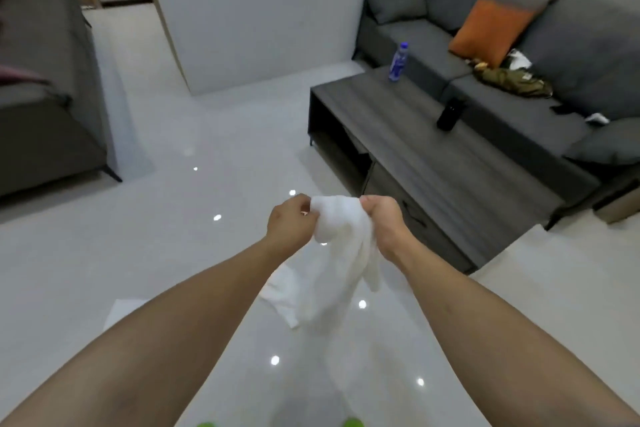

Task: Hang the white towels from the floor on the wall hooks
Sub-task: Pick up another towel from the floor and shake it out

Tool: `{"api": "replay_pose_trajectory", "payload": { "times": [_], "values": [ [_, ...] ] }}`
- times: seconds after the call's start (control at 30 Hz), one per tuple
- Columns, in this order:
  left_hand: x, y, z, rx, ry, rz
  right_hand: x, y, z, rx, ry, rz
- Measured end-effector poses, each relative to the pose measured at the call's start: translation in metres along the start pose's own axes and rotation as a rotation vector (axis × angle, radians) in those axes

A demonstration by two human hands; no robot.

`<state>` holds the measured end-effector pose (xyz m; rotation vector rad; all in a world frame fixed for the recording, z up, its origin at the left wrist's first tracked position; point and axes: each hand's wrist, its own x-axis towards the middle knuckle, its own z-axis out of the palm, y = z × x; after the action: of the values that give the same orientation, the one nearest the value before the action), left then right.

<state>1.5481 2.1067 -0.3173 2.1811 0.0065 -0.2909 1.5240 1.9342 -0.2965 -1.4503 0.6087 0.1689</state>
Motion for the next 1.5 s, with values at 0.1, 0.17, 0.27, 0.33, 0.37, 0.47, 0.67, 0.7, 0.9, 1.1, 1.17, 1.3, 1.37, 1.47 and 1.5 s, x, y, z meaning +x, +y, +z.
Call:
{"api": "replay_pose_trajectory", "payload": {
  "times": [0.1, 0.17, 0.27, 0.33, 0.37, 0.47, 0.67, 0.7, 0.9, 1.1, 1.17, 1.3, 1.37, 1.47, 1.5],
  "values": [
    [0.001, 0.067, -0.006, -0.018, 0.126, 0.107, -0.015, -0.044, -0.034, 0.067, 0.037, -0.118],
    [0.000, 0.111, -0.002, -0.012, 0.174, 0.176, -0.025, -0.067, -0.060, 0.049, 0.063, -0.195],
    [0.000, 0.181, 0.011, 0.068, 0.253, 0.305, -0.038, -0.095, -0.111, -0.030, 0.108, -0.303],
    [-0.001, 0.226, 0.026, 0.143, 0.250, 0.418, -0.048, -0.110, -0.149, -0.100, 0.114, -0.371],
    [-0.002, 0.247, 0.037, 0.176, 0.227, 0.473, -0.055, -0.117, -0.168, -0.123, 0.108, -0.400],
    [-0.010, 0.302, 0.078, 0.225, 0.115, 0.618, -0.073, -0.139, -0.224, -0.225, 0.102, -0.510],
    [-0.021, 0.390, 0.159, 0.221, -0.118, 0.832, -0.084, -0.164, -0.328, -0.094, -0.072, -0.537],
    [-0.020, 0.402, 0.172, 0.224, -0.152, 0.854, -0.083, -0.165, -0.344, -0.078, -0.061, -0.519],
    [0.009, 0.457, 0.257, 0.235, -0.185, 0.937, -0.063, -0.160, -0.437, -0.114, 0.161, -0.410],
    [0.065, 0.522, 0.340, 0.227, -0.177, 0.972, -0.041, -0.160, -0.538, -0.347, 0.448, -0.305],
    [0.085, 0.552, 0.360, 0.227, -0.214, 0.977, -0.031, -0.172, -0.570, -0.406, 0.552, -0.298],
    [0.107, 0.607, 0.405, 0.212, -0.819, 0.894, 0.001, -0.223, -0.613, -0.445, 0.667, -0.376],
    [0.112, 0.627, 0.433, 0.282, -0.970, 0.944, 0.023, -0.253, -0.629, -0.545, 0.695, -0.384],
    [0.133, 0.649, 0.466, 0.362, -0.821, 1.048, 0.056, -0.285, -0.660, -0.734, 0.719, -0.341],
    [0.146, 0.656, 0.473, 0.362, -0.746, 1.050, 0.065, -0.291, -0.674, -0.810, 0.715, -0.302]
  ]
}}
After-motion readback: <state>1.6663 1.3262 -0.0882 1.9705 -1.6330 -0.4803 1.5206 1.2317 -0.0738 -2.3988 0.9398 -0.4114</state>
